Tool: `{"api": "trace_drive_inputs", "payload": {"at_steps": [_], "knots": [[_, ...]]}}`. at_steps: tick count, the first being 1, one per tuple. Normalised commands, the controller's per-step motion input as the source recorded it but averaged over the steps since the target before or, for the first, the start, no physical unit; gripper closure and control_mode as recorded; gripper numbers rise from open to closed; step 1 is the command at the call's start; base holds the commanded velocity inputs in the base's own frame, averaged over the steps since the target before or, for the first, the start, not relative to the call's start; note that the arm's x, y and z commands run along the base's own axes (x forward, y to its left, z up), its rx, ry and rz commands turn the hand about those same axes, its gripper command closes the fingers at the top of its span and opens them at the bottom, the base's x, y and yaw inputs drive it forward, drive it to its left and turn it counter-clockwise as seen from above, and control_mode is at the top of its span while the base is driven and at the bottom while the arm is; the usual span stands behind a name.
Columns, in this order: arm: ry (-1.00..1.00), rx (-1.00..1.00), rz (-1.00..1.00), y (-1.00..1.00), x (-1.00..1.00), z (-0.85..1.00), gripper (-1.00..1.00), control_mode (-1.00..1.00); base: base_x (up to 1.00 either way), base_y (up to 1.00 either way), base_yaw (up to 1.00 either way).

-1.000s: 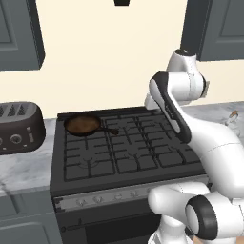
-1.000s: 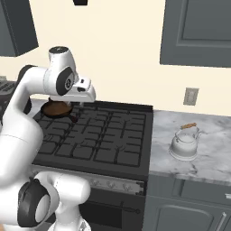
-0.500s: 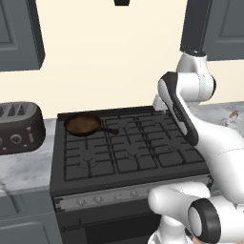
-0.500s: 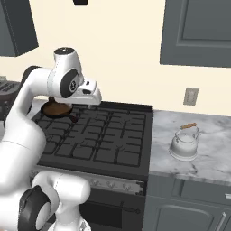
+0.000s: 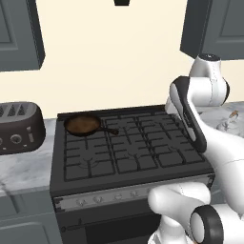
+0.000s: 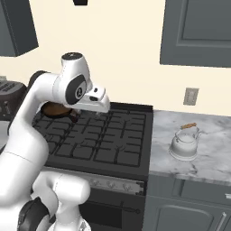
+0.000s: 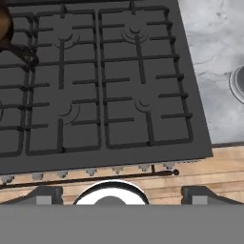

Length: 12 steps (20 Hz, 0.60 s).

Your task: Pick the kettle from the counter and place it on a stove burner. Then turn the burner on.

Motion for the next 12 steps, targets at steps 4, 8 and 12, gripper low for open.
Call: {"api": "trace_drive_inputs", "payload": {"at_steps": [4, 8, 12], "knots": [[0.0, 0.0, -0.32, -0.41, -0.03, -0.24, -1.0, -1.0, 0.0, 0.0, 0.0], [0.0, 0.01, -0.37, -0.45, 0.0, -0.22, -1.0, -1.0, 0.0, 0.0, 0.0], [0.0, 0.1, -0.37, -0.5, 0.0, -0.09, -1.0, -1.0, 0.0, 0.0, 0.0]]}}
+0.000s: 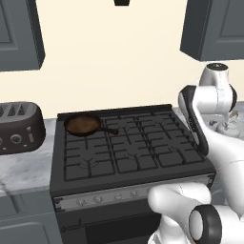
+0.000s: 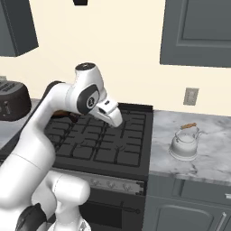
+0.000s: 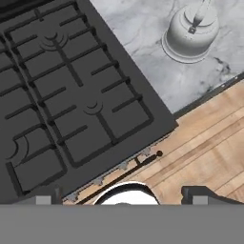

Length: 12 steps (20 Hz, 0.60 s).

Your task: Pick the kettle from the counter and place it on a stove burner. Then turn the burner on.

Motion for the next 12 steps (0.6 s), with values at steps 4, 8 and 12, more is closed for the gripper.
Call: {"api": "trace_drive_inputs", "payload": {"at_steps": [4, 8, 12], "knots": [[0.0, 0.14, -0.33, -0.51, 0.0, 0.0, -1.0, -1.0, 0.0, 0.0, 0.0], [0.0, 0.14, -0.24, -0.54, 0.0, 0.0, -1.0, -1.0, 0.0, 0.0, 0.0], [0.0, 0.1, -0.09, -0.52, 0.0, 0.0, -1.0, -1.0, 0.0, 0.0, 0.0]]}}
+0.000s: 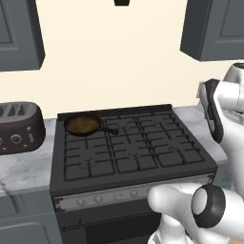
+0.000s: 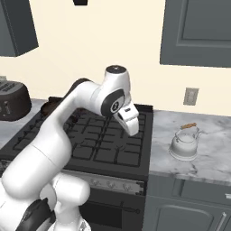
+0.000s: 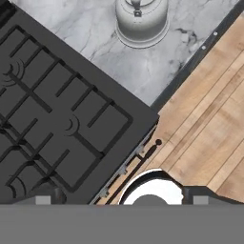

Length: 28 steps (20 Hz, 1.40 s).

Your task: Pick the kettle from the counter and place it on a stove burner. Then turn the burner on.

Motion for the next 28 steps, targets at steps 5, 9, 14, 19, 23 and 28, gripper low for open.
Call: {"api": "trace_drive_inputs", "payload": {"at_steps": [5, 9, 14, 19, 23, 28], "knots": [[0.0, 0.06, -0.01, -0.45, 0.0, -0.05, -1.0, -1.0, 0.0, 0.0, 0.0], [0.0, 0.02, 0.0, -0.44, 0.0, -0.18, -1.0, -1.0, 0.0, 0.0, 0.0], [0.0, 0.0, 0.0, -0.42, 0.02, -0.21, -1.0, -1.0, 0.0, 0.0, 0.0], [0.0, 0.0, 0.0, -0.39, 0.09, -0.15, -1.0, -1.0, 0.0, 0.0, 0.0], [0.0, 0.0, 0.0, -0.38, 0.21, -0.1, -1.0, -1.0, 0.0, 0.0, 0.0], [0.0, 0.0, 0.0, -0.36, 0.28, -0.08, -1.0, -1.0, 0.0, 0.0, 0.0]]}}
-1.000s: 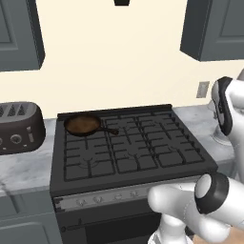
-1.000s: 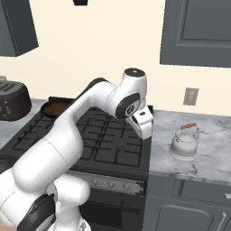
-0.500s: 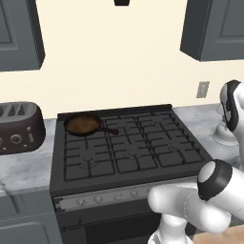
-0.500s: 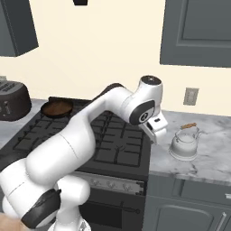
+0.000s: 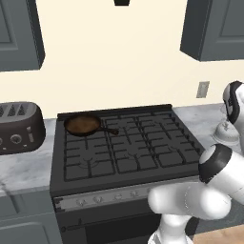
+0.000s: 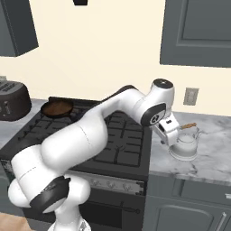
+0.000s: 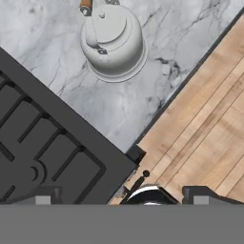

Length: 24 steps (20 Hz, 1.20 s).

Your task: Pick the kettle from the counter and place it on a stove burner. Then turn the burner on.

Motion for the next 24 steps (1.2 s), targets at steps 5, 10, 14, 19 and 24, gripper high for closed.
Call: {"api": "trace_drive_inputs", "payload": {"at_steps": [5, 10, 14, 19, 24], "knots": [[0.0, 0.0, 0.0, -0.38, 0.38, -0.09, -1.0, -1.0, 0.0, 0.0, 0.0], [0.0, 0.0, 0.0, -0.31, 0.44, -0.09, -1.0, -1.0, 0.0, 0.0, 0.0], [0.0, 0.0, 0.0, -0.25, 0.34, -0.11, -1.0, -1.0, 0.0, 0.0, 0.0], [0.0, 0.0, 0.0, -0.28, 0.23, -0.12, -1.0, -1.0, 0.0, 0.0, 0.0], [0.0, 0.0, 0.0, -0.15, 0.33, -0.12, -1.0, -1.0, 0.0, 0.0, 0.0]]}}
